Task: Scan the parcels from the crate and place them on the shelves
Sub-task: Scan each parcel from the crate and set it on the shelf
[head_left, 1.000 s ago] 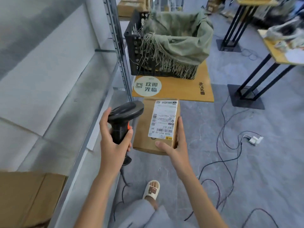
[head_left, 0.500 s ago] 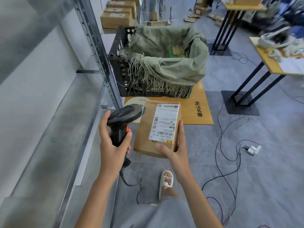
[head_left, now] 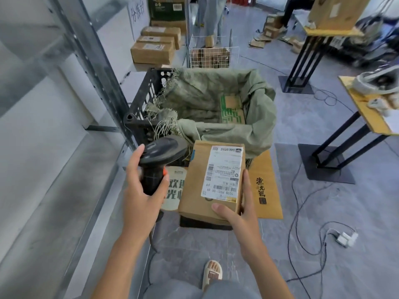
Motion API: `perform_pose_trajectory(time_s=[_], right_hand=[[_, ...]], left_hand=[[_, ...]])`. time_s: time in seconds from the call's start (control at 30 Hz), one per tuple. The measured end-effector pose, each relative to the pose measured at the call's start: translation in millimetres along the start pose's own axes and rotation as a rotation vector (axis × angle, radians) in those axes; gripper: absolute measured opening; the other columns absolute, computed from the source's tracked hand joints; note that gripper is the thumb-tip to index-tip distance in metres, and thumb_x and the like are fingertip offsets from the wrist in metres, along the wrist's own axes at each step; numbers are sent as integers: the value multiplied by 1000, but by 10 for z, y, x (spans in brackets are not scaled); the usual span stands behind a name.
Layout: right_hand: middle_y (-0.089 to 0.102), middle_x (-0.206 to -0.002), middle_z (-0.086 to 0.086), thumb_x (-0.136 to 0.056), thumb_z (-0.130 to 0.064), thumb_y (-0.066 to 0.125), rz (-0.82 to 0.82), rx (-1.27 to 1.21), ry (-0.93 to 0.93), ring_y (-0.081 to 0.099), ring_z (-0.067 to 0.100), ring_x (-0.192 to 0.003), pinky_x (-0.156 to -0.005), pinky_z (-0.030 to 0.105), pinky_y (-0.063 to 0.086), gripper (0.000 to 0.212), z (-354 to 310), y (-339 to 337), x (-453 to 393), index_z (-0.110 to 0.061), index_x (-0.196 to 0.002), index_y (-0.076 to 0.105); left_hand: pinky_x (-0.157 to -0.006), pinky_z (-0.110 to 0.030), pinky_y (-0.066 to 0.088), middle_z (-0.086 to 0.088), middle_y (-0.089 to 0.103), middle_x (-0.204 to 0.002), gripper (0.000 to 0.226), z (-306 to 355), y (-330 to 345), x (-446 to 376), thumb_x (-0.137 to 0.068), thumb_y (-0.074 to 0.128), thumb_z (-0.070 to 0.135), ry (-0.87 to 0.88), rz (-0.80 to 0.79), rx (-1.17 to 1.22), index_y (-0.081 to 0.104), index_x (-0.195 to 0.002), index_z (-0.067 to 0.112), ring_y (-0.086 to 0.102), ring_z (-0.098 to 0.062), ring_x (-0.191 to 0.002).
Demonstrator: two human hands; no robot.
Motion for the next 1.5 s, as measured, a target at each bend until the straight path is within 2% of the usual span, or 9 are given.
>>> perform_pose_trajectory(time_s=[0.1, 0.27, 0.43, 0.63, 0.77, 0.97, 1.07, 1.17, 1.5], right_hand=[[46, -137, -42, -56, -37, 85, -76, -72, 22, 49, -15, -124, -85, 14, 53, 110, -167, -6, -207, -62, -146, 28], [54, -140, -27, -54, -36, 85, -118, -163, 118, 55, 6, -129, -105, 44, 46, 102, -403, -58, -494, -65, -139, 37], [60, -139, -11, -62, -34, 81, -86, -159, -14, 60, 17, -125, -98, 46, 53, 96, -958, -237, -1168, -48, -147, 38], [60, -140, -5, -79, -17, 71, 61, -59, -142, 64, 20, -120, -74, 30, 58, 81, -1544, -495, -2143, -35, -150, 37], [59, -139, -14, -81, -17, 75, 122, 11, -63, 65, 11, -116, -89, 39, 57, 91, -1456, -336, -2842, -41, -154, 27], [35, -156, -17, -72, -29, 81, 151, 280, 70, 44, 9, -136, -109, 40, 44, 108, -977, 212, -3553, -44, -157, 16], [11, -166, -13, -78, -30, 78, 124, 671, 73, 30, 29, -143, -115, 50, 30, 108, -659, 534, -3809, -41, -158, 7], [-2, -167, -10, -82, -43, 72, 38, 1086, 158, 30, 50, -134, -104, 58, 35, 104, -190, 775, -3964, -43, -157, -1], [2, -168, 8, -83, -47, 68, 42, 1585, 155, 27, 49, -137, -106, 56, 30, 106, 560, 987, -4385, -23, -160, -1]], left_hand=[[-86, -65, 57, -6, 63, -131, 82, 45, 54, -225, -92, 74, 18, 40, 32, -56, 31, -138, 70, 69, -44, -98], [-87, -70, 54, -12, 60, -138, 87, -17, 67, -596, -92, 73, 7, 20, 79, -88, 31, -138, 68, 66, -50, -104], [-88, -71, 54, -13, 54, -145, 87, 48, 269, -1234, -93, 72, 8, 68, 40, -37, 31, -139, 68, 62, -55, -112], [-60, -28, 55, -18, 62, -126, 78, -45, 685, -2032, -94, 69, 13, 91, -102, 142, 31, -145, 58, 66, -18, -70], [-56, -25, 53, -14, 66, -114, 79, -206, 940, -2455, -96, 66, 6, 55, -149, 229, 30, -147, 57, 61, -17, -57], [-53, -27, 51, -6, 69, -98, 80, -587, 1155, -2787, -95, 67, 8, -48, -163, 283, 31, -145, 60, 58, -22, -51], [-52, -27, 51, -5, 67, -100, 82, -745, 1194, -2866, -97, 65, -1, -93, -141, 305, 33, -142, 61, 57, -22, -52], [-52, -28, 51, -23, 60, -116, 83, -859, 1215, -2952, -97, 66, 0, -135, -121, 295, 34, -140, 64, 57, -23, -53], [-51, -27, 51, -3, 67, -91, 83, -1086, 1329, -2981, -97, 64, -4, -186, -193, 285, 33, -142, 59, 56, -22, -53]])
Point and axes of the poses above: each hand's wrist, its own x-axis away from the middle knuckle, its own y-axis out of the palm, z = x × y, the point moved 8 cm from there along -x, towards the middle knuckle
